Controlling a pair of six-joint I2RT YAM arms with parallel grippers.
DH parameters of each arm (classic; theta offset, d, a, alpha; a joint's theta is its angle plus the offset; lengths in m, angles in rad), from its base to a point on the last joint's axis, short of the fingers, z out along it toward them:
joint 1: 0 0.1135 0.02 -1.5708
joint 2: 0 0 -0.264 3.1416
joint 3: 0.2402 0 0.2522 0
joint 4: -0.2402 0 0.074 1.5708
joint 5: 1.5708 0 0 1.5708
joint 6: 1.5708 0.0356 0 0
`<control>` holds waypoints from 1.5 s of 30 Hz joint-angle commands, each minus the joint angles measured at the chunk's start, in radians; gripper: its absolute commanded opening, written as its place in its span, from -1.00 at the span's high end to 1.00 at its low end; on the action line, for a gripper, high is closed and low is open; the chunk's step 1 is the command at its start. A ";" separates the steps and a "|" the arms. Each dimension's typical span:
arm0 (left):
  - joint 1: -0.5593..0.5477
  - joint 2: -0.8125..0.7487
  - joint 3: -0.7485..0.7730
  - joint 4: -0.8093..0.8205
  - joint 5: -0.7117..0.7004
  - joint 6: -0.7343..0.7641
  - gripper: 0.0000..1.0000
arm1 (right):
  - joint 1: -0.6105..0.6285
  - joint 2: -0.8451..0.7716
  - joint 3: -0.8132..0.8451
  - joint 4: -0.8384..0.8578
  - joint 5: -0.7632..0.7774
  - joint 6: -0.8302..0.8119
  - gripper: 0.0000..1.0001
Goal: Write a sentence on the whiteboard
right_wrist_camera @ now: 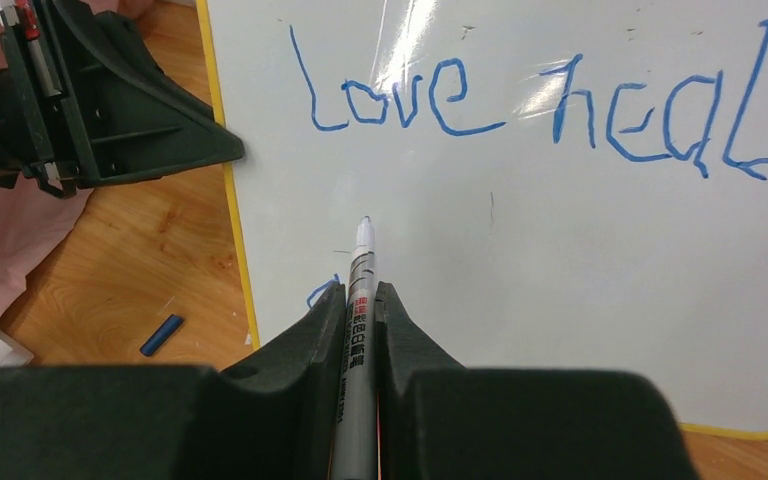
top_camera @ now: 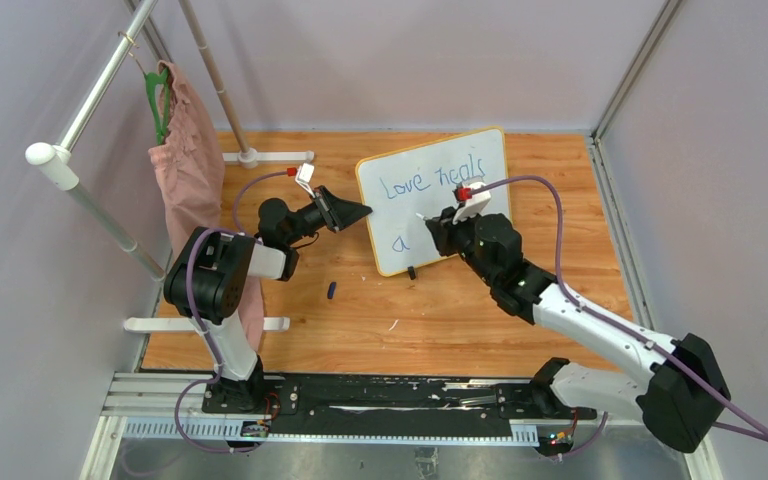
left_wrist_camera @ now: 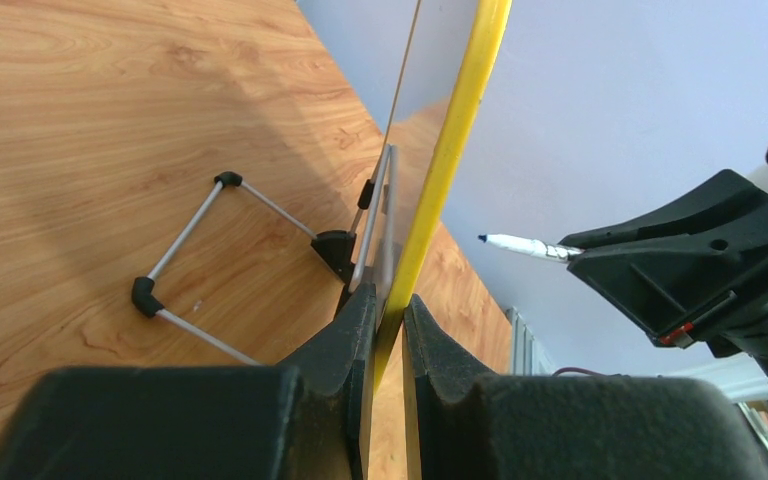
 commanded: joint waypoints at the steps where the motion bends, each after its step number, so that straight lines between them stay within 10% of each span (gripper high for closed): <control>1: -0.005 -0.017 -0.007 0.042 0.014 -0.031 0.88 | -0.014 0.044 0.020 0.091 -0.067 0.009 1.00; 45: -0.005 -0.009 -0.008 0.051 0.012 -0.036 0.88 | 0.027 0.214 0.050 0.019 0.018 -0.041 1.00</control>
